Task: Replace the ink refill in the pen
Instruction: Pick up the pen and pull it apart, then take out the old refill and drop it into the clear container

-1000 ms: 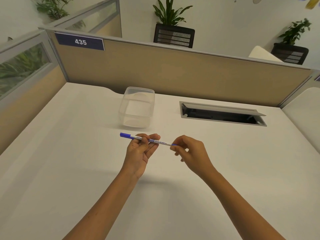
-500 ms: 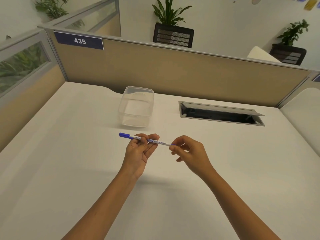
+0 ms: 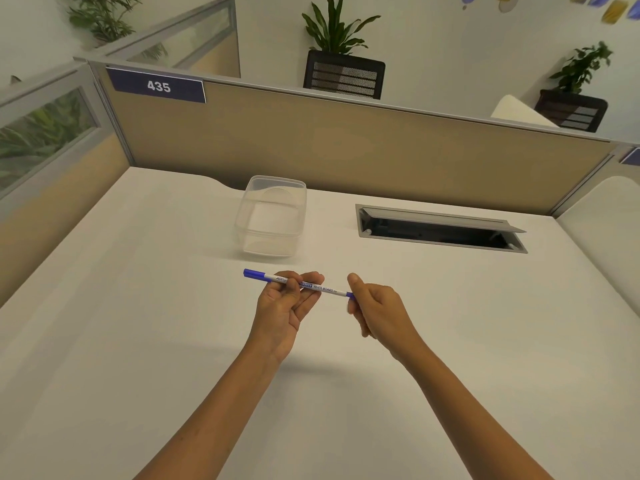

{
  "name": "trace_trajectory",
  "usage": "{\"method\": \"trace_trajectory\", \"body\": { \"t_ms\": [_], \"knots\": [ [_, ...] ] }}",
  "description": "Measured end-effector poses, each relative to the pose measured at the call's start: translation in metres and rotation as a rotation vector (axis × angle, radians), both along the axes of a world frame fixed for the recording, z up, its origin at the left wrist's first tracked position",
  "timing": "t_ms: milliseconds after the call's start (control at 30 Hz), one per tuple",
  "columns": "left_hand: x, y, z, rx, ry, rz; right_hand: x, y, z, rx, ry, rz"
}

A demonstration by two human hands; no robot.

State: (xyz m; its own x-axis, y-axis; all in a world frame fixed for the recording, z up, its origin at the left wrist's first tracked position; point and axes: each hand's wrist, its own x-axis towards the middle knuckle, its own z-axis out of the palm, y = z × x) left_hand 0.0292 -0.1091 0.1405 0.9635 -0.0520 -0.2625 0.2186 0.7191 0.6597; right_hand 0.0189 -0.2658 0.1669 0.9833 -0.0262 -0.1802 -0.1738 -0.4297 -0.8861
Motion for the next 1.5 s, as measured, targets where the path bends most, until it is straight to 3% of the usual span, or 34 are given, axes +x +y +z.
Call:
{"method": "trace_trajectory", "body": {
  "t_ms": [133, 267, 533, 767, 967, 1167, 1500],
  "knots": [
    [-0.001, 0.003, 0.0, -0.018, 0.004, 0.015, -0.001, -0.011, -0.001, -0.126, -0.261, 0.174],
    [-0.002, 0.002, 0.0, -0.025, -0.011, 0.009, 0.0, -0.013, -0.006, -0.316, -0.472, 0.202],
    [0.006, 0.013, 0.0, -0.008, -0.038, 0.033, 0.001, -0.011, 0.003, 0.011, -0.034, 0.067],
    [0.008, 0.012, -0.006, -0.026, -0.021, 0.061, 0.004, -0.014, -0.004, -0.053, -0.222, 0.112],
    [0.009, 0.023, -0.026, -0.028, 0.007, 0.053, 0.01, -0.019, -0.028, 0.0, -0.232, -0.111],
    [0.011, 0.041, -0.068, 0.108, 0.085, -0.021, 0.024, -0.028, -0.081, 0.015, -0.176, -0.248],
    [0.013, 0.047, -0.106, 0.272, 0.188, -0.064, 0.036, -0.02, -0.151, -0.365, -0.214, -0.203]
  ]
}}
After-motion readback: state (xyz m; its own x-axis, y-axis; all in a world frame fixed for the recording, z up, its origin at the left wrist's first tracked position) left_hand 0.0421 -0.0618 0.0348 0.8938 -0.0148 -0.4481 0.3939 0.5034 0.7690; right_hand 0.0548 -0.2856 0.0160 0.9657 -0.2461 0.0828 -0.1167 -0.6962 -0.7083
